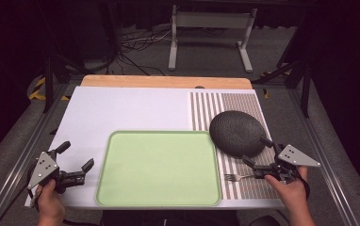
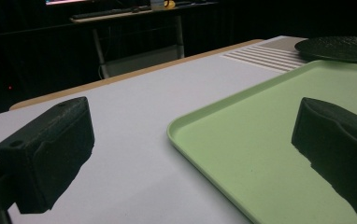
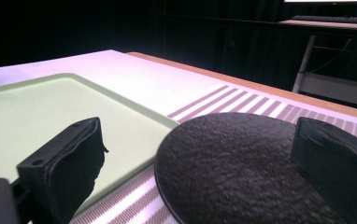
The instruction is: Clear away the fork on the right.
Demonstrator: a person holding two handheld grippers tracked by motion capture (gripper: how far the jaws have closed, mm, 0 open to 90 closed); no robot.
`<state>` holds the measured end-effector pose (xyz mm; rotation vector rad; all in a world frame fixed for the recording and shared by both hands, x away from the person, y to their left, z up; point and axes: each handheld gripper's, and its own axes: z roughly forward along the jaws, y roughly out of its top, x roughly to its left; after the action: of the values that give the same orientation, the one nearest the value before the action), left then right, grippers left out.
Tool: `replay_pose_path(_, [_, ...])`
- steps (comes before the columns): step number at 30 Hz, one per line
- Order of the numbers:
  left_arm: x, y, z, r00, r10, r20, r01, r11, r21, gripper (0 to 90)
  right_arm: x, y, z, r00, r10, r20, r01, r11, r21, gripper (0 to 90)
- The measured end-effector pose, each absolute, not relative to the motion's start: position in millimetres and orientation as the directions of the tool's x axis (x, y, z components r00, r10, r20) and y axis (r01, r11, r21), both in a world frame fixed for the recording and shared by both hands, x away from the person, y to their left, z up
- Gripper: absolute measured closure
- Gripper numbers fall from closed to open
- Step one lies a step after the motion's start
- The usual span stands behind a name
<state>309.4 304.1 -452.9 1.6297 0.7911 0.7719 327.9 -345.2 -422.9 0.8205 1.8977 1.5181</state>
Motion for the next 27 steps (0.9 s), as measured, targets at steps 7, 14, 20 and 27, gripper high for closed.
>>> replay_pose_path(7, [309.3, 304.7, -453.1, 0.561, 0.824, 0.080, 0.101, -0.164, 0.981, 0.0, 337.4, -336.5, -413.0, -0.687, 0.725, -0.049, 0.135, 0.193, 0.972, 1.8])
replay_pose_path(14, [309.2, 304.2, -453.1, 0.561, 0.824, 0.080, 0.101, -0.164, 0.981, 0.0, 345.2, -331.6, -401.0, -0.754, 0.647, -0.111, 0.121, 0.304, 0.945, 1.2])
replay_pose_path(20, [309.1, 304.6, -453.1, 0.560, 0.824, 0.081, 0.100, -0.164, 0.981, 0.1, 349.5, -327.4, -391.0, -0.781, 0.603, -0.163, 0.143, 0.428, 0.892, 2.5])
replay_pose_path(27, [309.2, 304.1, -453.2, 0.562, 0.824, 0.078, 0.103, -0.163, 0.981, 0.0, 353.6, -324.7, -382.2, -0.813, 0.549, -0.195, 0.194, 0.571, 0.798, 5.2])
